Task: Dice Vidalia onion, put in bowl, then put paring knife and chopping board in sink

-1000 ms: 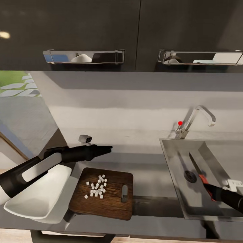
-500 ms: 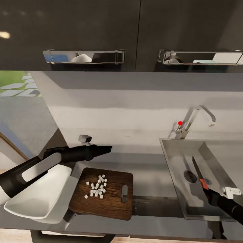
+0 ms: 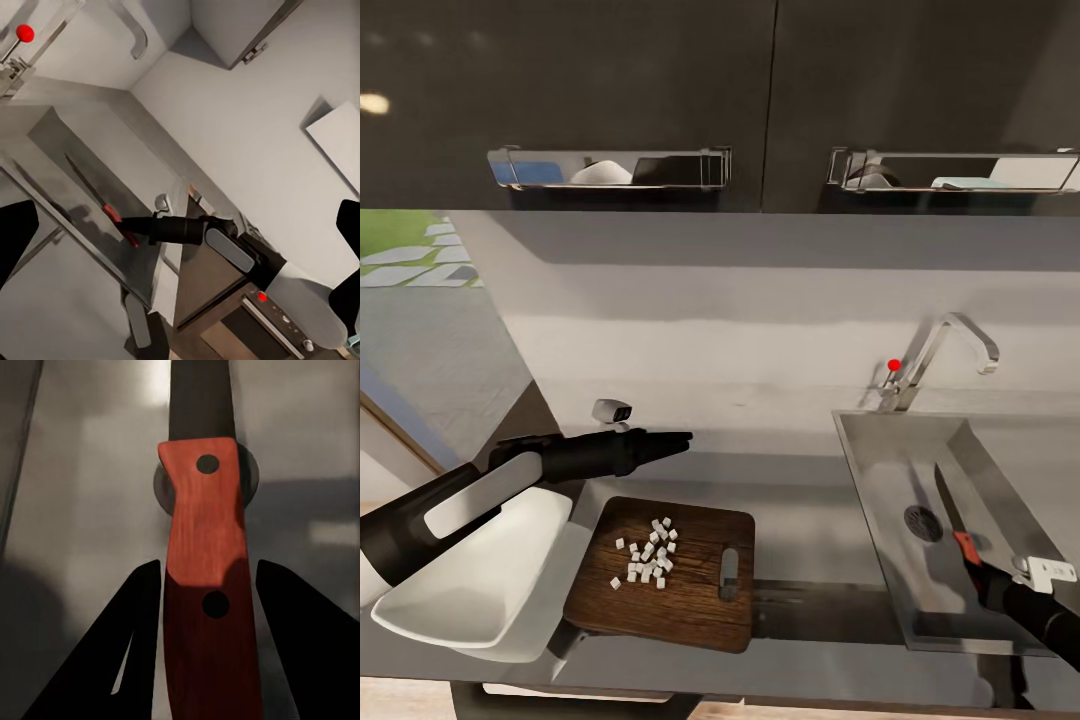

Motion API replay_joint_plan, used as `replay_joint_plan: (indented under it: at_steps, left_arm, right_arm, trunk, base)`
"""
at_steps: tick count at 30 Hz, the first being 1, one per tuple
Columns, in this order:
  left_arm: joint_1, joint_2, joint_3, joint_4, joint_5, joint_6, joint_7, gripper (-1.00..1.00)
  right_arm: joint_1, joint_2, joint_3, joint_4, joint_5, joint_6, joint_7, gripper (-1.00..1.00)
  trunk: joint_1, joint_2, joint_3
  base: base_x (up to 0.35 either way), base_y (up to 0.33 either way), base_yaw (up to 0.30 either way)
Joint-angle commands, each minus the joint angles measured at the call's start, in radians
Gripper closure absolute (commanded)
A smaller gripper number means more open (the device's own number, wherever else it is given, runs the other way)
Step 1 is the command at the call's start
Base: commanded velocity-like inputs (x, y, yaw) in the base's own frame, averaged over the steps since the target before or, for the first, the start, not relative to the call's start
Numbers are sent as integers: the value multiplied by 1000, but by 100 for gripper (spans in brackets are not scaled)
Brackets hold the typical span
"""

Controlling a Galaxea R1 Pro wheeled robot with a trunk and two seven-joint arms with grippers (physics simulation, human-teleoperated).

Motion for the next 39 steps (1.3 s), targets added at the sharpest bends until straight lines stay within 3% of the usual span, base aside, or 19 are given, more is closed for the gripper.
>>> replay_joint_plan:
  at_steps: [1, 13, 22, 32, 33, 39]
  left_arm:
    - [-2, 1, -3, 0, 11, 7, 0, -100]
    - [-2, 1, -3, 1, 11, 7, 0, -100]
    - [-2, 1, -3, 0, 10, 7, 0, -100]
    - [-2, 1, -3, 1, 11, 7, 0, -100]
    - [-2, 1, -3, 1, 11, 7, 0, -100]
    - [-2, 2, -3, 1, 11, 7, 0, -100]
  right_arm:
    - [-1, 0, -1, 7, -13, 8, 4, 100]
    - [-8, -1, 7, 42, -10, 6, -3, 100]
    - [-9, -1, 46, 45, -12, 6, -43, 100]
    - [-26, -1, 51, 88, -12, 4, -47, 100]
    - [-26, -1, 51, 90, -11, 4, -47, -100]
    - [-27, -1, 51, 92, -12, 4, -47, -100]
  trunk:
    - [1, -2, -2]
    - [1, -2, -2]
    - [1, -2, -2]
    - [1, -2, -2]
    - [1, -2, -2]
    - [1, -2, -2]
  base:
    - [0, 0, 0]
    - [0, 0, 0]
    - [0, 0, 0]
    - [0, 0, 0]
    - [0, 0, 0]
    - [0, 0, 0]
